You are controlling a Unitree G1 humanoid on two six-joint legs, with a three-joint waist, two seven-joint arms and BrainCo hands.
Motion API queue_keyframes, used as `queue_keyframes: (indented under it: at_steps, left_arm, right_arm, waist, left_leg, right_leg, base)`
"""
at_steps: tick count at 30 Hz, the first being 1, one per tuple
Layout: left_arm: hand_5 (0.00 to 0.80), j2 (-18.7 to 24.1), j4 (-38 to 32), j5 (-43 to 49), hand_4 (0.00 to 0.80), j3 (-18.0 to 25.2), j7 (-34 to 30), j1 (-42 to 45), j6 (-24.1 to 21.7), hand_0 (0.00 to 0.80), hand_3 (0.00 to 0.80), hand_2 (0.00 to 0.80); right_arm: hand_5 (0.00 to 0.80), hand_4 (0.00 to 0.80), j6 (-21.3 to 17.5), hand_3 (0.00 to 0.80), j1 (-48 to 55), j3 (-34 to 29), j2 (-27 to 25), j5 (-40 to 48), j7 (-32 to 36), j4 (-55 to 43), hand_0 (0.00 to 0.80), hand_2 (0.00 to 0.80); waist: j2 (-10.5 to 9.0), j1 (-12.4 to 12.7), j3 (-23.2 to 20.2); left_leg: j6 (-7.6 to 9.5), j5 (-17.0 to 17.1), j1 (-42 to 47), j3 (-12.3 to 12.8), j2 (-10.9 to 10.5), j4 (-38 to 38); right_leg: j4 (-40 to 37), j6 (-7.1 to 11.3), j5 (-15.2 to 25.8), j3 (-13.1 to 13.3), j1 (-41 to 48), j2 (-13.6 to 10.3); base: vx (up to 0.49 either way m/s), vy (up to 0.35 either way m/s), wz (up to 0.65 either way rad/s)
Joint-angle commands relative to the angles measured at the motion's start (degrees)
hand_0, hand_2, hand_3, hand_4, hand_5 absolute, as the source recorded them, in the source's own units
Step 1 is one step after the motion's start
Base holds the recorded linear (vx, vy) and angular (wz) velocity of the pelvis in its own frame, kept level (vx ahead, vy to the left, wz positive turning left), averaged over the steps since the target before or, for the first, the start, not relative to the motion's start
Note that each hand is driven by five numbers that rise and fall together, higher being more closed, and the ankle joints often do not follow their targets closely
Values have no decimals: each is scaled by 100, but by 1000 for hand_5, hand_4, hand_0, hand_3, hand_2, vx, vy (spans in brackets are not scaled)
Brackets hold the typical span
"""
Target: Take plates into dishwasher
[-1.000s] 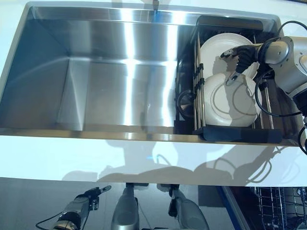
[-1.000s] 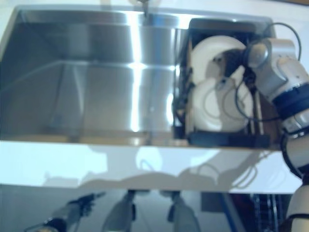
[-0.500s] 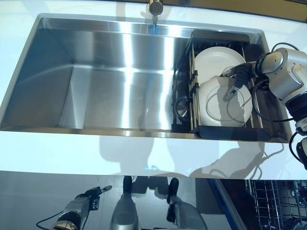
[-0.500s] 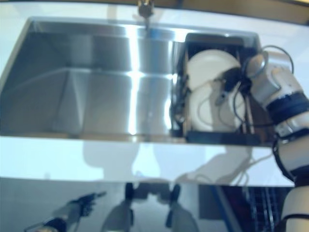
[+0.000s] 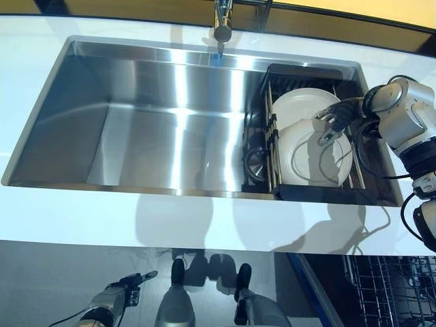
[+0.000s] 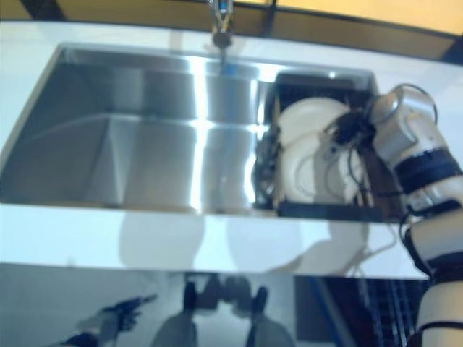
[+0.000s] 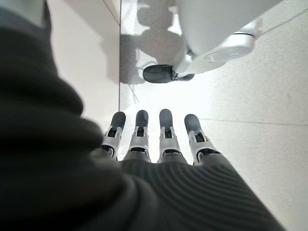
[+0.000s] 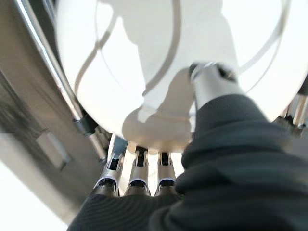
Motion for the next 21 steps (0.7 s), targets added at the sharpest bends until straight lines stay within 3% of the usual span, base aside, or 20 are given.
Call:
queue_keyframes:
  at_steps: [1,8,21]
  left_arm:
    - [0,108,188,116,0,-56,12,-171,36,0,0,0]
    - [0,119,206,109,0,-25,-18,-168,61,0,0,0]
    - [0,122,205,68,0,-5,-26,-163,157,0,0,0]
  right_arm:
    - [800,800,441,800,668,564,-40,608,664,-81,800,800]
    - [800,800,759,800,795,274,-58,1136,713,-186,800,800]
    - [800,800,887,800,1172,53,44,1421,1262,-330,800,800]
  waist:
    - [28,-70,62]
    - [9,-128,-21]
    - [23,-179,-82]
  left_leg:
    - [-10,21,-102,144,-17,-22]
    - [-6,8,-55,147,-28,-22]
    - [-25,20,-17,170,-6,-22]
  right_leg:
    - [-6,390,-8,-10,21,-241]
    - [-6,384,-15,4,64,-231]
    - [-6,379,-20,28,91,-223]
  base:
    - [0,0,0]
    - [0,0,0]
    - [1,1,-2]
